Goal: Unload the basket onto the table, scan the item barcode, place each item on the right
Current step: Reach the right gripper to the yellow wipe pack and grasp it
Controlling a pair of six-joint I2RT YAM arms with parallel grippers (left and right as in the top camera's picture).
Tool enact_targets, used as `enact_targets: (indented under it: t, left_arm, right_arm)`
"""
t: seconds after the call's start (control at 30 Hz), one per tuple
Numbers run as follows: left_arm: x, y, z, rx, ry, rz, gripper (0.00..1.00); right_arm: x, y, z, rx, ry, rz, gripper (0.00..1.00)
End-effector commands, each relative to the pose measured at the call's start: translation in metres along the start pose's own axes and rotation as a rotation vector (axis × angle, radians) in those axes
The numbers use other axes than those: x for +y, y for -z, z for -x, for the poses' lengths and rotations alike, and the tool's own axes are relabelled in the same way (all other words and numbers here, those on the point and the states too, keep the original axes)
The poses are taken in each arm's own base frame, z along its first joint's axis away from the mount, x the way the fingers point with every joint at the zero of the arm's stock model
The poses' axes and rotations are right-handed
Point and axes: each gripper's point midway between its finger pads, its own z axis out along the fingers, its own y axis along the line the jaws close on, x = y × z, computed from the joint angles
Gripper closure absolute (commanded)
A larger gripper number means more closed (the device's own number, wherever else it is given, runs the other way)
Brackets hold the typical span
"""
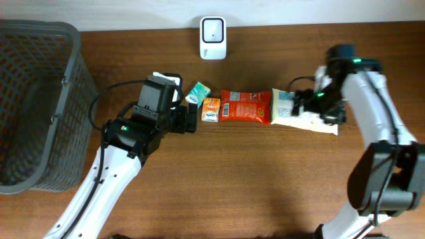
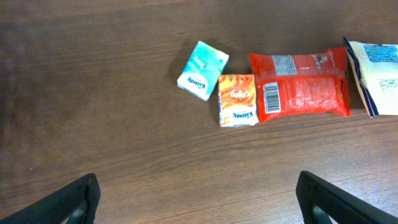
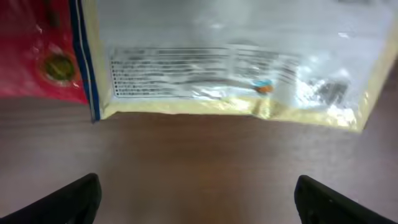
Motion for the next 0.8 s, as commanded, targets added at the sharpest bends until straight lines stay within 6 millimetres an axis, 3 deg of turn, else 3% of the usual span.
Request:
enact_targets:
  t: [0.0, 0.13, 0.23, 0.3, 0.47, 0.6, 0.77]
  left_arm:
    - [-0.003, 0.0, 0.001, -0.001, 0.0, -0.014, 0.01]
    - [-0.003, 0.0, 0.001, -0.001, 0.0, -0.014, 0.01]
    - [-0.003, 0.0, 0.001, -0.001, 0.0, -0.014, 0.01]
    - [-0.003, 0.0, 0.001, -0.001, 0.0, -0.014, 0.01]
    - [-0.003, 0.0, 0.001, -0.001, 0.0, -0.014, 0.01]
    - [-0.003, 0.0, 0.001, -0.001, 0.0, -0.014, 0.01]
    - [-0.003, 0.0, 0.001, 0.0, 0.0, -0.014, 0.01]
  right_arm:
    - [0.024, -0.001, 0.004, -0.069, 0.245, -0.258, 0.01]
    - [0.057, 0.004, 0.018, -0.209, 0.338, -0.426, 0.02]
    - [0.073, -0.007, 0.012, -0.212, 0.378, -0.469, 0.01]
    - [0.068, -0.027, 0.008, -0.181, 0.387, -0.494, 0.01]
    - [0.049, -0.054, 0.013, -0.19, 0.41, -0.587, 0.01]
    - [0.033, -0.059, 0.025, -0.231, 0.409, -0.718, 0.01]
    - [0.025, -0.071, 0.027, -0.25, 0.391, -0.737, 0.01]
